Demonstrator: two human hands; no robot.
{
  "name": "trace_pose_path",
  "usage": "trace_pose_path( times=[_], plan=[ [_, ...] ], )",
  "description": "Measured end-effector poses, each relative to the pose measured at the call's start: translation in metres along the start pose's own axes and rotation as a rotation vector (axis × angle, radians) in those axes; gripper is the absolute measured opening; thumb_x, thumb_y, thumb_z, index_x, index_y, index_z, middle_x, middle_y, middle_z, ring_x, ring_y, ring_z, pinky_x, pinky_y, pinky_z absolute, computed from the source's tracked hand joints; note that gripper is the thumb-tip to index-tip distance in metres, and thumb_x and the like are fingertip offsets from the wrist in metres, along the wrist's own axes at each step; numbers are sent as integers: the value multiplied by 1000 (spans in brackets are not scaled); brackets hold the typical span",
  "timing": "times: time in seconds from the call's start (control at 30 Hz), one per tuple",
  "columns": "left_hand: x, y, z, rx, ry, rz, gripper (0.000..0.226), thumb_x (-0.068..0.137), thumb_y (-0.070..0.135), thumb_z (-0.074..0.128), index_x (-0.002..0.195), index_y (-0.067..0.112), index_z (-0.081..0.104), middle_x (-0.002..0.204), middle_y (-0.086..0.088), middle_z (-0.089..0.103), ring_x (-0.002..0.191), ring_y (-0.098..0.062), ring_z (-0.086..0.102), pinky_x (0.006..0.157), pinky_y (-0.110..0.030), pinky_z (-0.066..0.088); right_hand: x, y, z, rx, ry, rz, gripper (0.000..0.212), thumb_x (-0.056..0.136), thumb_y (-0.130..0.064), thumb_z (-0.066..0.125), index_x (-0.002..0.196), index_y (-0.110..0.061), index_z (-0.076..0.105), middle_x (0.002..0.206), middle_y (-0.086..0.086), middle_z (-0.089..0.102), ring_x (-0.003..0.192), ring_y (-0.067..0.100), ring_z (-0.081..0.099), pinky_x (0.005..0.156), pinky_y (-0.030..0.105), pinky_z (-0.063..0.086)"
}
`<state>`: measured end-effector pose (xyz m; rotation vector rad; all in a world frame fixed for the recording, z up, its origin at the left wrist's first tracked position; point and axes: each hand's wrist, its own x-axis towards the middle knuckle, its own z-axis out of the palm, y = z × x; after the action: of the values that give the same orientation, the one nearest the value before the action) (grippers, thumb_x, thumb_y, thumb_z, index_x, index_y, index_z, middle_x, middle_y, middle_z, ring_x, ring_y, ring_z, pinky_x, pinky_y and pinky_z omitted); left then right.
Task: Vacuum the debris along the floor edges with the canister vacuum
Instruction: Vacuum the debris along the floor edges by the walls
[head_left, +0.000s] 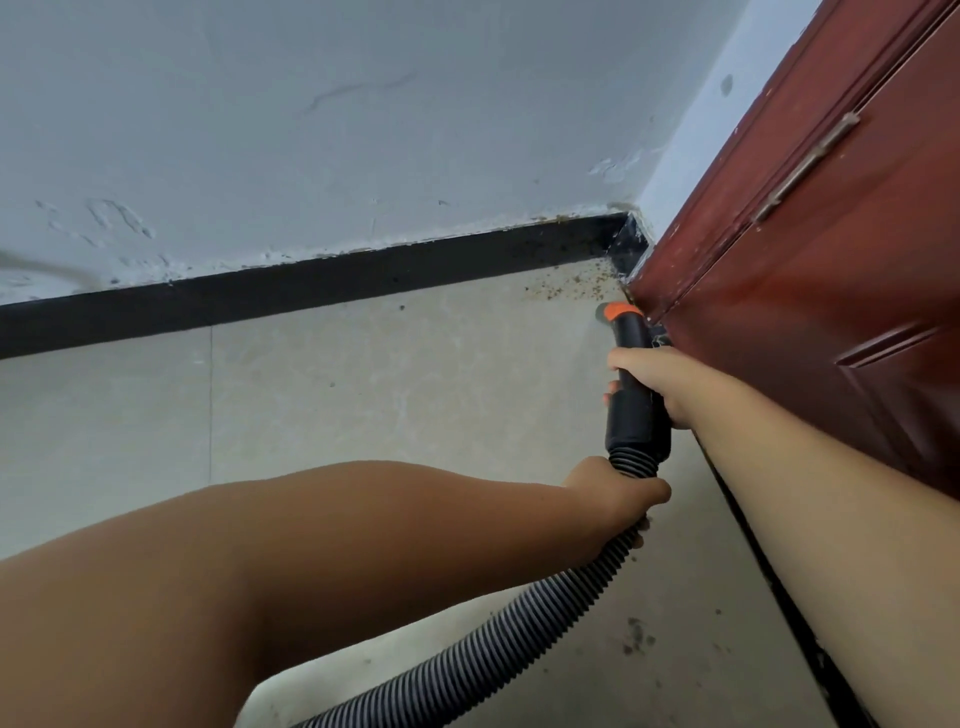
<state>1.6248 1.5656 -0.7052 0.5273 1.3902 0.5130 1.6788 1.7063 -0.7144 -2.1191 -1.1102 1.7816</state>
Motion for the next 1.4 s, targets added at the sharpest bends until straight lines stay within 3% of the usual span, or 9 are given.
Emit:
trace_pose_path(
  times=[0.07, 0.2, 0.7, 0.9, 1.07, 1.4],
  plan=[
    [6, 8, 1, -14, 12, 5, 17, 86, 17, 62, 89, 3, 52, 66, -7, 54, 53, -20, 53, 71, -38, 54, 5, -6, -4, 11, 10, -11, 13, 90, -12, 62, 90, -7, 50, 74, 12, 59, 41, 20, 62, 38, 28, 51],
    [11, 17, -8, -13, 32, 6, 20, 88, 17, 63, 93, 2, 51, 67, -8, 52, 52, -20, 50, 62, -31, 49, 12, -16, -1, 60, 12, -29, 15, 89, -11, 63, 94, -7, 49, 75, 12, 59, 40, 19, 62, 40, 29, 52],
    [-15, -24, -51, -122, 172, 12, 14, 85, 13, 59, 91, 3, 52, 67, -8, 53, 51, -19, 51, 55, -26, 46, -13, -14, 78, -104, -151, -111, 21, 85, -9, 60, 104, -6, 51, 75, 12, 63, 58, 25, 66, 60, 34, 55],
    [-3, -15, -49, -99, 162, 17, 13, 85, 14, 60, 86, 5, 51, 66, -7, 53, 50, -19, 51, 55, -26, 47, -3, -20, 67, -69, -114, -91, 13, 86, -11, 61, 94, -8, 51, 72, 11, 62, 47, 21, 64, 43, 27, 51],
    [15, -3, -52, -90, 155, 37, 15, 84, 15, 61, 88, 5, 50, 68, -7, 53, 50, -20, 50, 54, -26, 45, 12, -31, 56, -30, -94, -89, 13, 85, -11, 61, 93, -9, 50, 71, 9, 63, 50, 20, 65, 48, 28, 53],
    [25, -6, -57, -98, 200, 37, 15, 84, 15, 61, 89, 6, 51, 69, -8, 55, 50, -19, 51, 52, -23, 45, 20, -36, 69, -56, -99, -113, 13, 85, -10, 61, 91, -9, 50, 71, 9, 62, 47, 20, 64, 41, 26, 51]
  ],
)
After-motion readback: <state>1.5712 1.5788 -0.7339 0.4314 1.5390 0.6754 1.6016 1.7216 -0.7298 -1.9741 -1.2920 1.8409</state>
